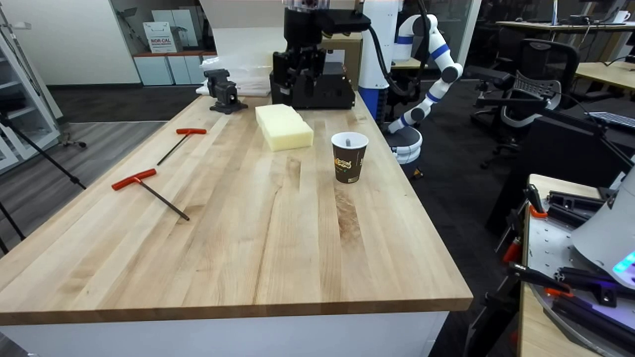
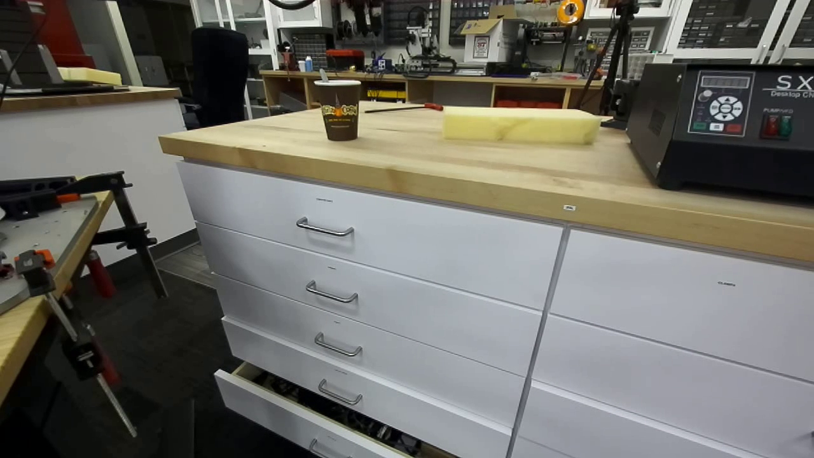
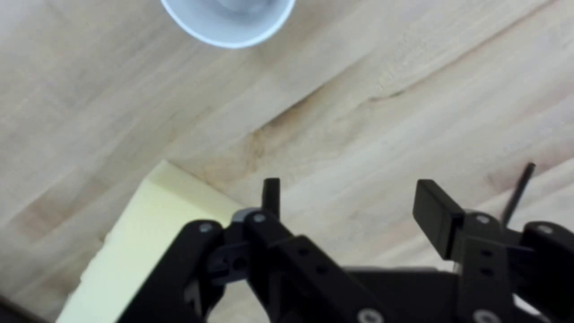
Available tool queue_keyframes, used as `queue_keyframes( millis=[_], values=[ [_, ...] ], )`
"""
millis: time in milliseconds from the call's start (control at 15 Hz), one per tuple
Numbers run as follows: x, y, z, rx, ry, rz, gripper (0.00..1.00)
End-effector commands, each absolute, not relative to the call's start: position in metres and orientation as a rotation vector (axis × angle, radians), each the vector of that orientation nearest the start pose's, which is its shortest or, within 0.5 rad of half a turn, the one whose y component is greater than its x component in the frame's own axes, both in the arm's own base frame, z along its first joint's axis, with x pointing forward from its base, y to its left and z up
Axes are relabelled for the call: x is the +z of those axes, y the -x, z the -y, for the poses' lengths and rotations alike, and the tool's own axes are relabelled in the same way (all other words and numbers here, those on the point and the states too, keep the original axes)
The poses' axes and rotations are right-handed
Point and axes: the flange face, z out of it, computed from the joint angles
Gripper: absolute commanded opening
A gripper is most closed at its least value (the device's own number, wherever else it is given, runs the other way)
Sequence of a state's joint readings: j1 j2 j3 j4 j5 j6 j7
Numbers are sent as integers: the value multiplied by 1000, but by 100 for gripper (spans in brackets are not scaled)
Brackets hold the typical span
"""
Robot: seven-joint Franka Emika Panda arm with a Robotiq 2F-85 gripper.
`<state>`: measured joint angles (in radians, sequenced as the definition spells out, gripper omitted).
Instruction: Put the marker in the cup
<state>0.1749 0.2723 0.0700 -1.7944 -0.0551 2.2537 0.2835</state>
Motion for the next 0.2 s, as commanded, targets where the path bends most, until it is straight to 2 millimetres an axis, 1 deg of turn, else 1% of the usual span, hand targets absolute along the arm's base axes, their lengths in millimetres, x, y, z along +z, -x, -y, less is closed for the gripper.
queue_keyframes(
  millis=[0,67,133],
  values=[
    [429,-629,-160,-358,3085,-1,100],
    [436,-628,-165,-382,3077,10,89],
    [436,-628,-165,-379,3077,11,96]
  ],
)
